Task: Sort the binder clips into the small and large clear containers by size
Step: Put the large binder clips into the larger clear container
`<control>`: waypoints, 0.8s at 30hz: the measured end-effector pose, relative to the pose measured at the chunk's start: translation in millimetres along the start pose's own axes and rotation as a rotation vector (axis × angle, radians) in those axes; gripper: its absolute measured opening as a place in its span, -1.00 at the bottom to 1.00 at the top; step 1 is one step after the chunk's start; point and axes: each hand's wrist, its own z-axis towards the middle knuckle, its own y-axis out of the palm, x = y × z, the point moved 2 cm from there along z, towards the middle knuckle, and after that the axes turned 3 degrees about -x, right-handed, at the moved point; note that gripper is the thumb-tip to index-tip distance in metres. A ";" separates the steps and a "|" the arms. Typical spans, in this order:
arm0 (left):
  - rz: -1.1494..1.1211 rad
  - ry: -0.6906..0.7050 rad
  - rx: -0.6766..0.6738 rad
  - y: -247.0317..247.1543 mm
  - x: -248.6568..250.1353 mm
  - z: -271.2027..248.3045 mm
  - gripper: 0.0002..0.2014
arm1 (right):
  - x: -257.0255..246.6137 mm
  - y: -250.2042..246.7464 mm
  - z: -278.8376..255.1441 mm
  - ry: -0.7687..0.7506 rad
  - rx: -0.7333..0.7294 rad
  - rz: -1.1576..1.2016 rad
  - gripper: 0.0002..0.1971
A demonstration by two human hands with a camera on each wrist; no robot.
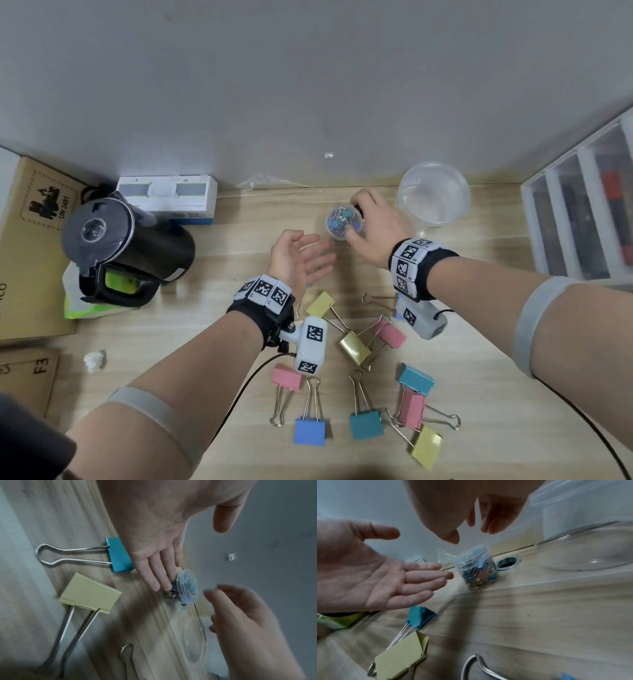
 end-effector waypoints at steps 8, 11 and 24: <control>0.036 -0.053 -0.017 -11.7 -14.6 -26.6 -0.51 | 36.0 -23.1 -35.8 0.227 0.170 -0.261 -0.41; 0.042 -0.055 -0.010 -14.3 -20.7 -36.3 -0.50 | 46.4 -20.4 -48.9 0.289 0.075 -0.294 -0.26; 0.021 -0.088 -0.023 -11.2 -46.6 -57.7 -0.53 | 33.3 -17.7 -80.8 0.287 0.066 -0.198 -0.11</control>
